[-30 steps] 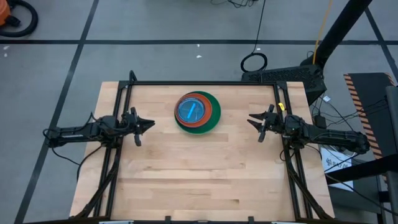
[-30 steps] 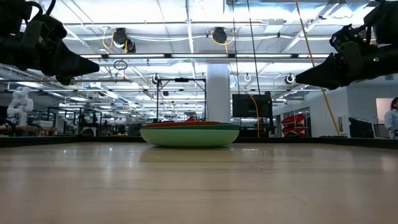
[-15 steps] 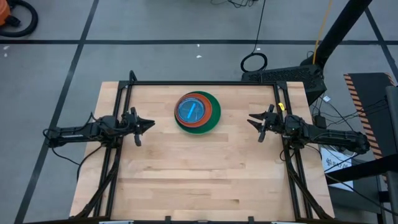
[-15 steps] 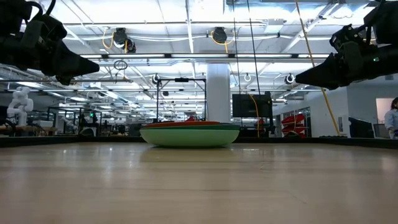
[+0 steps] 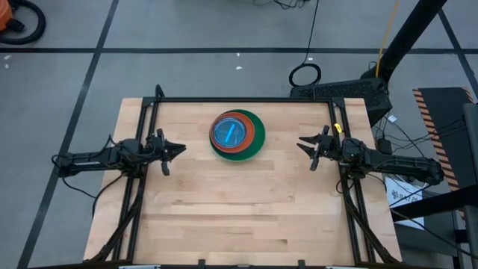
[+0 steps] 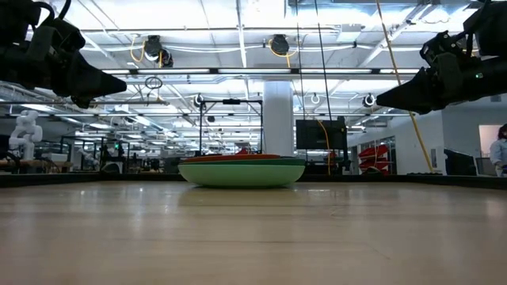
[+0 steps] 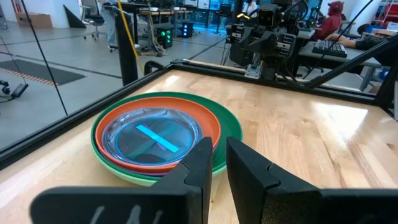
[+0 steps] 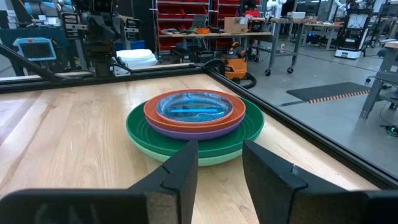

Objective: Stack plastic plates
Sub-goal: Return to Home Position

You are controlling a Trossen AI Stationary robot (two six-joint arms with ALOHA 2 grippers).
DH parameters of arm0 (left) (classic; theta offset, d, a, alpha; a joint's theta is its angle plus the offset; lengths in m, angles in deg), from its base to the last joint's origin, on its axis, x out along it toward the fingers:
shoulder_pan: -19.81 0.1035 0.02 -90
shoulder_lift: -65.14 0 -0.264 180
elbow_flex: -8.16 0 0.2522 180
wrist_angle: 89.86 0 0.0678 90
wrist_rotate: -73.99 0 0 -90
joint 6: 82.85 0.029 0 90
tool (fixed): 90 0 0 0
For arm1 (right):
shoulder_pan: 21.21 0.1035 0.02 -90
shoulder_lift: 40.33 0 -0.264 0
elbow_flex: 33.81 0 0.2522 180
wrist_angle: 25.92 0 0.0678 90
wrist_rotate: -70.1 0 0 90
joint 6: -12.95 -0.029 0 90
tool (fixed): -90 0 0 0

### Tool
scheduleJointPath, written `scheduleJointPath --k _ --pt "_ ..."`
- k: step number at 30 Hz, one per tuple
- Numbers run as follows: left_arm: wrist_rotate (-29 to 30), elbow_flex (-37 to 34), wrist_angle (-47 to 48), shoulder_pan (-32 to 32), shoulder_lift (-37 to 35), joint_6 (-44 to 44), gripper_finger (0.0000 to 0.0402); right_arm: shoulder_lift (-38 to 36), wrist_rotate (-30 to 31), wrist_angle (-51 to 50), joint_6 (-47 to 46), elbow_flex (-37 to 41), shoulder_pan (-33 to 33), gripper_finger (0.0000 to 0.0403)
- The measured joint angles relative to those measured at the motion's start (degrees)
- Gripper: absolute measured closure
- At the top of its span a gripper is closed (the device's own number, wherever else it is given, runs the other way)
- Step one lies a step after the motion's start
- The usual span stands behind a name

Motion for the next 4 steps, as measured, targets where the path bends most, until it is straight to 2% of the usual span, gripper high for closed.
scheduleJointPath --k 4 --pt "0.00 0.00 0.00 0.00 0.02 0.00 0.0348 -0.02 0.02 0.02 0.00 0.00 0.00 0.0284"
